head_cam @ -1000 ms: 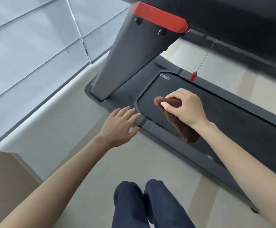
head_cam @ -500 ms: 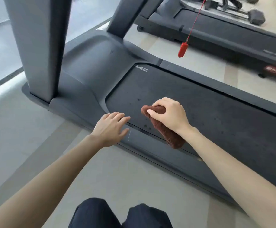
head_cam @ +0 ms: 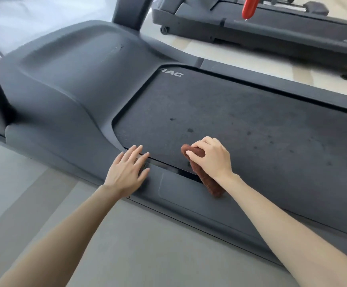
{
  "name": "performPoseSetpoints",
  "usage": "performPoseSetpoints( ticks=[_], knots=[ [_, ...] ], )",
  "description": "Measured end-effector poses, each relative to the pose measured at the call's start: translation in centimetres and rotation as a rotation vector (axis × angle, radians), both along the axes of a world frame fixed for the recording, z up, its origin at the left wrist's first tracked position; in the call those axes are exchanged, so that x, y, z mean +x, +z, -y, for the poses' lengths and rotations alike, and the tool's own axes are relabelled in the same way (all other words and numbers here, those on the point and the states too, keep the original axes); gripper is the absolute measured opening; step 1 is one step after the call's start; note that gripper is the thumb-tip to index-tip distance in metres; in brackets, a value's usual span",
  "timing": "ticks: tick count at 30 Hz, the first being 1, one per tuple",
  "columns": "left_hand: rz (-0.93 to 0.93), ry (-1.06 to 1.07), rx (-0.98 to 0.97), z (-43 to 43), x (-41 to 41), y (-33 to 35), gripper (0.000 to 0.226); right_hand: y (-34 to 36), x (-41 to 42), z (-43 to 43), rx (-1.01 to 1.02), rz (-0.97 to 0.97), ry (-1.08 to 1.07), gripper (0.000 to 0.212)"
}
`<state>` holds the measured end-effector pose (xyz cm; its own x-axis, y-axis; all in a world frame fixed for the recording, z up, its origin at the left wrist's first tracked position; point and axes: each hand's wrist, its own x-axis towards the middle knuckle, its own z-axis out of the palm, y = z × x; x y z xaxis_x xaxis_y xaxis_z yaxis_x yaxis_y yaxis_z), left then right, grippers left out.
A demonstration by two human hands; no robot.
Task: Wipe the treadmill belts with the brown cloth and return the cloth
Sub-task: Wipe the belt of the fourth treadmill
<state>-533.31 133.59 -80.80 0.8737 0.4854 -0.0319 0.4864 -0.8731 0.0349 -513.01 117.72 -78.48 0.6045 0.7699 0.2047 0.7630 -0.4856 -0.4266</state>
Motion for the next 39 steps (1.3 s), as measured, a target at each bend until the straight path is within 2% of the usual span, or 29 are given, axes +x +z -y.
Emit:
performPoseSetpoints(
  ticks=[3,8,16,21,28,32,34,39],
  knots=[
    [-0.017,0.061,-0.014,-0.3,-0.5,-1.8,0.074,-3.2,-0.6,-0.2,-0.075,0.061,-0.054,0.019],
    [-0.009,0.014,-0.043,-1.1,-0.4,-1.9,0.064,-4.5,-0.1,-0.3,0.065,0.161,-0.066,0.014],
    [-0.005,-0.033,-0.075,-2.6,0.4,-1.9,0.067,-5.3,1.3,-1.5,0.138,0.274,0.069,0.016],
    [0.019,-0.042,-0.068,-2.9,0.2,-2.2,0.066,-4.9,4.2,-8.6,0.109,0.235,0.111,0.017],
    [0.061,-0.053,-0.135,-2.8,0.2,-1.6,0.057,-4.9,10.3,-19.2,-0.02,0.217,-0.02,0.027],
    [0.075,-0.064,-0.142,-2.6,0.2,-1.8,0.056,-4.2,10.8,-22.3,-0.071,0.196,-0.068,0.033],
    [0.061,-0.061,-0.128,-3.1,0.1,-1.8,0.055,-4.0,9.1,-20.5,-0.054,0.184,0.009,0.036],
    [-0.001,0.09,0.06,-8.8,-0.6,-0.9,0.057,-5.4,3.4,-13.6,0.117,0.293,0.392,0.037]
  ],
)
